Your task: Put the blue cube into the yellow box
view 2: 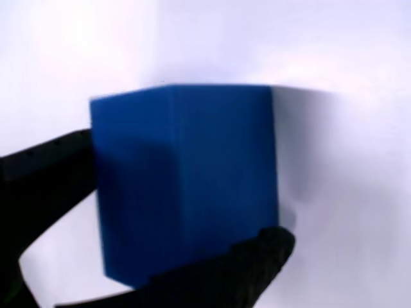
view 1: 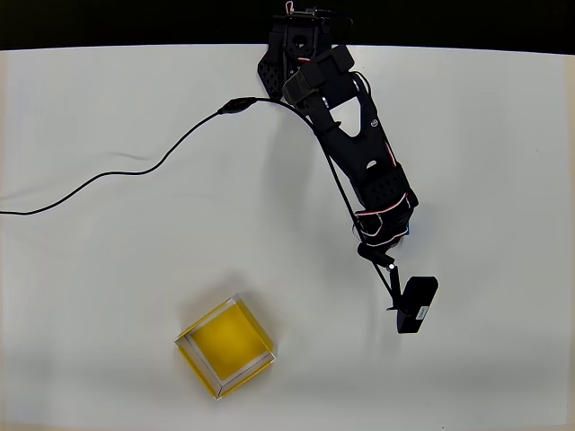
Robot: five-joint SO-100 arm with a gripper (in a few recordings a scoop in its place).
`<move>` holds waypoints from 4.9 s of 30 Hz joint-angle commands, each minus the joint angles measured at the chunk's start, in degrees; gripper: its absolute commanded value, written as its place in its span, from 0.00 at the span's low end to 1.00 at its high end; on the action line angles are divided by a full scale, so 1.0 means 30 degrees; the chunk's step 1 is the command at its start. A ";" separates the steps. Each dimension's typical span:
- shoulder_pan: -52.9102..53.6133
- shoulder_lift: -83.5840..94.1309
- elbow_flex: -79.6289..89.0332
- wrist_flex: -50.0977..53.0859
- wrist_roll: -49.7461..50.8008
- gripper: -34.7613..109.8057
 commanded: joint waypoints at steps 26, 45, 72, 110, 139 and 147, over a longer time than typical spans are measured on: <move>0.5830 0.2285 -0.1846 -0.6211 -0.1992 0.36; 0.9023 0.6123 -0.3838 -1.1631 0.0029 0.37; 1.7432 0.2051 -0.5654 -1.5791 0.4805 0.36; 1.5996 -0.5244 -0.7588 -1.7871 0.7207 0.44; 1.5498 0.9229 0.0557 -1.3652 0.7383 0.33; 1.5234 1.4092 0.7383 -1.3330 0.7324 0.30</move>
